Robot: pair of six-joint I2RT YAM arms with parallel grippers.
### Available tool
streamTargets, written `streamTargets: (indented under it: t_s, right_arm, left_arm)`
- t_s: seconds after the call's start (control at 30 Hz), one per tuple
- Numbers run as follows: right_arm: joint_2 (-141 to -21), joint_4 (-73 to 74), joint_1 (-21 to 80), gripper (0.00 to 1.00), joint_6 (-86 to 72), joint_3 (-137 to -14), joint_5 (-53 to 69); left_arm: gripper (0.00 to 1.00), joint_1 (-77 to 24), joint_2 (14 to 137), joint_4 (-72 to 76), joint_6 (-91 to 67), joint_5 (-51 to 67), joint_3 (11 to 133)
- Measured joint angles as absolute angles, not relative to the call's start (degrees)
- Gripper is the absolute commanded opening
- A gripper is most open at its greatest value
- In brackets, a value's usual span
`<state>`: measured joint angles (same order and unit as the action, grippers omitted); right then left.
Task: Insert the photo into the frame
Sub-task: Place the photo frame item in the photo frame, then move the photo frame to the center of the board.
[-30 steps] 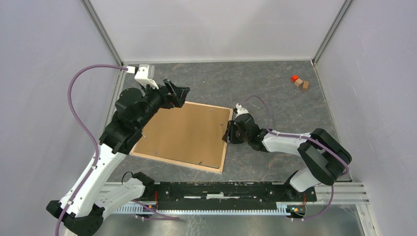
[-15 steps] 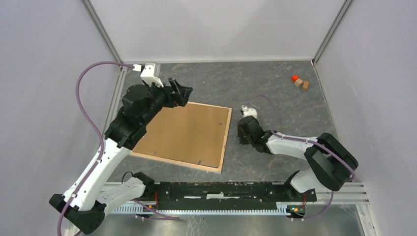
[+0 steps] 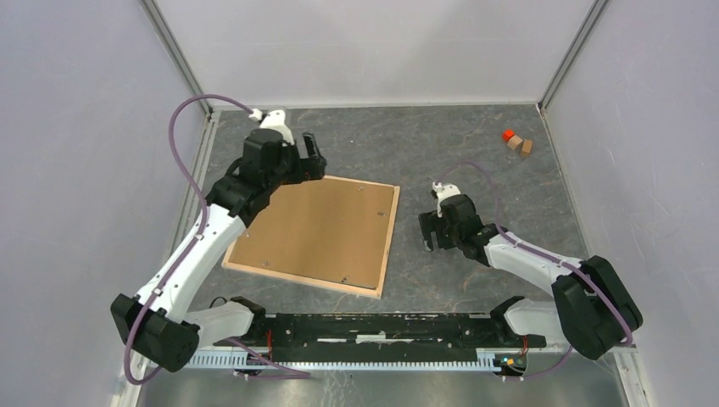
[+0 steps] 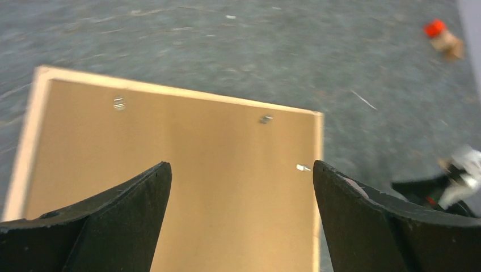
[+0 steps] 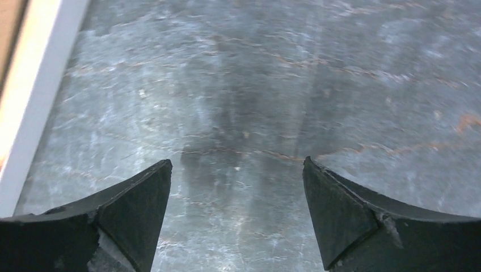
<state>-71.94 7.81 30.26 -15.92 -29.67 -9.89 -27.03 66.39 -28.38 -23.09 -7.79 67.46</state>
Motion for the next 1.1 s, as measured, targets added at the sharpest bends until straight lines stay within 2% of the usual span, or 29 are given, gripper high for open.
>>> streamTargets:
  t_s: [0.1,0.27,0.43,0.6,0.83,1.1]
  right_arm:
    - [-71.72,6.96,30.26,0.98,-13.45,-29.74,-5.04]
    - [-68.62,3.16,30.26,0.98,-11.68,-28.86,2.72]
    - [-64.73,0.43,30.26,0.98,-11.05,-27.9,8.67]
    - [-62.5,-1.37,29.56,0.98,-11.97,-26.83,13.23]
    - [-66.46,-6.33,24.4,0.98,-15.86,-24.18,24.67]
    - [-67.16,-8.58,23.35,0.98,-20.8,-20.88,29.56]
  left_arm:
    - [1.0,-19.92,66.24,-29.89,-23.11,-8.95,65.87]
    - [1.0,-0.38,67.85,-29.45,-25.5,-9.89,58.63]
    - [1.0,14.13,79.42,-26.63,-30.17,-7.33,52.9]
    - [1.0,16.88,84.93,-25.61,-30.37,-5.41,52.1]
    - [1.0,16.91,86.87,-22.74,-30.46,0.14,50.09]
    - [1.0,17.02,86.11,-22.92,-31.86,1.72,48.4]
